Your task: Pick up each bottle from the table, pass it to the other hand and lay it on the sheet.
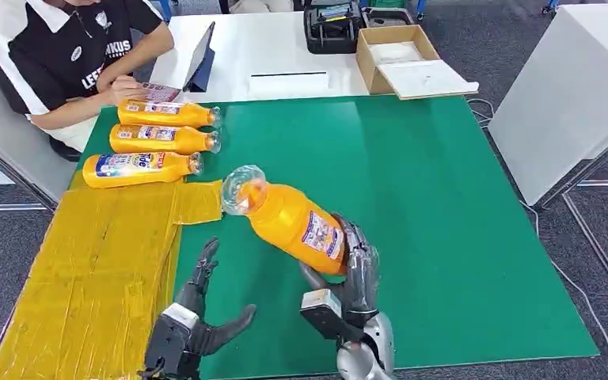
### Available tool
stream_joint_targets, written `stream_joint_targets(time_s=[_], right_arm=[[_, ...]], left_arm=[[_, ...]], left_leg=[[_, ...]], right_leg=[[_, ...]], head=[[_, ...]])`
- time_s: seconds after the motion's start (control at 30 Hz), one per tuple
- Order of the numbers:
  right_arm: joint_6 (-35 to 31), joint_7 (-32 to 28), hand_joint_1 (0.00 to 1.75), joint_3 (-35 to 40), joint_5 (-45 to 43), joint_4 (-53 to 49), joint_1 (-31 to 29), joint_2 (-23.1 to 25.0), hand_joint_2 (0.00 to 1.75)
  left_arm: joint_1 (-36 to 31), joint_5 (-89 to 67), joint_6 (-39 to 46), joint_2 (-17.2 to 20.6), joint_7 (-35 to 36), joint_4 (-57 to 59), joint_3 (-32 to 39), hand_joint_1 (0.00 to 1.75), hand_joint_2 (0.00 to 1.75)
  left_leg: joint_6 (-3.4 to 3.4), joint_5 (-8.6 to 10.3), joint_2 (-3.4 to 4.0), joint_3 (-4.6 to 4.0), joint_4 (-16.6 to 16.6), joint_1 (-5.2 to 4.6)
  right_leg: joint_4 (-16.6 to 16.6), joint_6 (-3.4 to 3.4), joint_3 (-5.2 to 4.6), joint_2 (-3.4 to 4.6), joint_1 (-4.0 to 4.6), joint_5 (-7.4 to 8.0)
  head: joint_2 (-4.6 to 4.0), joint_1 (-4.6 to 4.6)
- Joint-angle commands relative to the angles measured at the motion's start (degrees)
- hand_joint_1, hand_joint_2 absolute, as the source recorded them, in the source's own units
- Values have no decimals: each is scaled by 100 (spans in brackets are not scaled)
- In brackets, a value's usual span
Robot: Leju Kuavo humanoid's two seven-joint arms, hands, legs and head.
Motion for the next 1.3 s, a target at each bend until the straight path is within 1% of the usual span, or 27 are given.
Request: stream_joint_targets(time_s=[0.03,0.07,0.1,0.17,0.2,0.3,0.33,0.37,0.4,0.47,0.5,0.53,0.57,0.67,0.73,0.8,0.83,0.87,0.93,0.97,1.03,1.07,1.1,1.13,1.2,1.27,1.3], right_arm=[[-243,-134,175,-519,247,387,-263,170,175],[-243,-109,175,-443,260,380,-274,151,175],[-243,-86,175,-361,264,388,-297,132,175],[-243,-9,175,-271,290,399,-343,115,175],[-243,-9,175,-271,290,399,-343,115,175],[-243,-9,175,-271,290,399,-343,115,175],[-243,-9,175,-271,290,399,-343,115,175],[-243,10,175,-226,295,419,-345,103,175],[-243,18,175,-211,292,421,-364,95,175],[-243,125,175,-137,335,403,-402,45,175],[-243,169,175,-82,334,407,-426,18,175],[-243,225,175,-106,397,380,-428,4,175],[-243,271,175,-158,509,347,-417,-2,175],[-243,337,175,-306,647,304,-385,2,175],[-243,356,175,-255,603,322,-402,-40,175],[-243,361,175,-246,598,312,-400,-44,175],[-243,361,175,-246,598,312,-400,-44,175],[-243,361,175,-246,598,312,-400,-44,175],[-243,367,175,-247,614,302,-405,-49,175],[-243,354,175,-218,623,278,-374,-31,175],[-243,388,175,-22,577,296,-452,-79,175],[-243,404,175,69,557,323,-496,-95,175],[-243,427,175,149,551,347,-530,-105,175],[-243,486,175,246,609,417,-573,-94,175],[-243,544,175,340,777,539,-611,-50,175],[-243,541,175,388,806,630,-634,-19,175],[-243,523,175,387,807,667,-654,-6,175]], left_arm=[[-657,-124,-818,-393,110,322,-130,0,175],[-730,-151,-862,-435,103,382,-117,0,175],[-781,-159,-885,-475,100,427,-101,0,175],[-865,-184,-907,-540,92,487,-100,0,175],[-865,-184,-907,-540,92,487,-100,0,175],[-865,-184,-907,-540,92,487,-100,0,175],[-865,-184,-907,-540,92,487,-100,0,175],[-863,-195,-911,-554,90,485,-108,0,175],[-870,-196,-913,-565,90,489,-110,0,175],[-976,-219,-936,-637,92,565,-139,0,175],[-1036,-243,-949,-678,99,593,-164,0,175],[-1116,-266,-975,-704,109,637,-215,0,175],[-1215,-272,-1019,-714,130,694,-287,0,175],[-1423,-227,-1088,-720,142,879,-403,0,175],[-1534,-153,-1107,-724,120,959,-428,0,175],[-1552,-142,-1109,-720,119,974,-428,0,175],[-1552,-142,-1109,-720,119,974,-428,0,175],[-1552,-142,-1109,-720,119,974,-428,0,175],[-1546,-122,-1112,-709,107,967,-427,0,175],[-1577,-105,-1116,-701,99,968,-434,0,175],[-1721,35,-1103,-690,81,1038,-464,0,175],[-1776,95,-1084,-684,84,1058,-471,0,175],[-1821,155,-1063,-680,92,1070,-476,0,175],[-1871,238,-1059,-674,107,1100,-486,0,175],[-1953,382,-1035,-655,120,1162,-548,0,175],[-2012,466,-1058,-671,128,1210,-579,0,175],[-2052,497,-1063,-673,130,1247,-602,0,175]], left_leg=[[-5,0,-22,16,-1,-6],[-6,-4,-21,26,2,-8],[-4,2,-10,13,-2,-5],[-7,-6,-10,32,0,-9],[-5,0,-8,20,-2,-6],[-10,-4,-5,32,-2,-9],[-8,1,-1,22,-4,-4],[-10,-5,-4,34,-2,-9],[-7,2,-5,20,-4,-3],[-10,-8,-7,39,0,-8],[-7,-1,-4,24,-1,-4],[-8,-6,-10,34,1,-8],[-5,3,-12,18,-1,-5],[-8,-6,-22,38,5,-9],[-4,6,-14,16,-4,-6],[-8,0,-17,31,0,-8],[-6,3,-11,21,-1,-5],[-8,1,-19,29,-1,-6],[-9,-2,-13,35,0,-8],[-7,4,-10,22,-2,-6],[-10,-6,-15,39,3,-8],[-7,2,-13,24,2,-5],[-9,-3,-14,33,4,-6],[-7,5,-8,19,2,-5],[-6,7,-3,14,0,-2],[-9,0,-5,32,2,-6],[-6,6,-7,20,-1,-4]], right_leg=[[2,5,23,-34,-4,-10],[5,6,33,-40,-6,-16],[-1,3,18,-20,-3,-4],[2,5,37,-28,-7,-12],[0,2,25,-22,-4,-6],[2,3,35,-22,-7,-12],[-3,1,25,-14,-3,-4],[2,2,37,-22,-7,-13],[-3,0,24,-17,-3,-4],[3,3,43,-26,-6,-16],[0,1,27,-18,-4,-6],[3,4,39,-29,-6,-14],[0,2,23,-25,-4,-6],[5,7,47,-44,-7,-18],[-2,2,22,-25,-5,-3],[1,5,38,-36,-6,-11],[-2,2,26,-25,-3,-4],[-1,4,37,-37,-4,-11],[1,4,40,-31,-6,-13],[-2,2,26,-23,-5,-5],[4,3,44,-35,-6,-18],[2,2,29,-28,-4,-9],[4,3,38,-33,-4,-14],[2,2,23,-22,-4,-4],[-1,1,17,-15,-2,1],[2,3,35,-24,-4,-9],[-1,1,23,-21,-3,-2]], head=[[0,2],[0,4],[0,2],[0,2],[0,2],[0,2],[0,2],[0,0],[0,2],[0,2],[0,0],[0,2],[0,2],[0,2],[0,2],[0,-2],[0,2],[0,2],[0,0],[0,0],[0,0],[0,2],[0,2],[0,0],[0,2],[0,2],[0,2]])
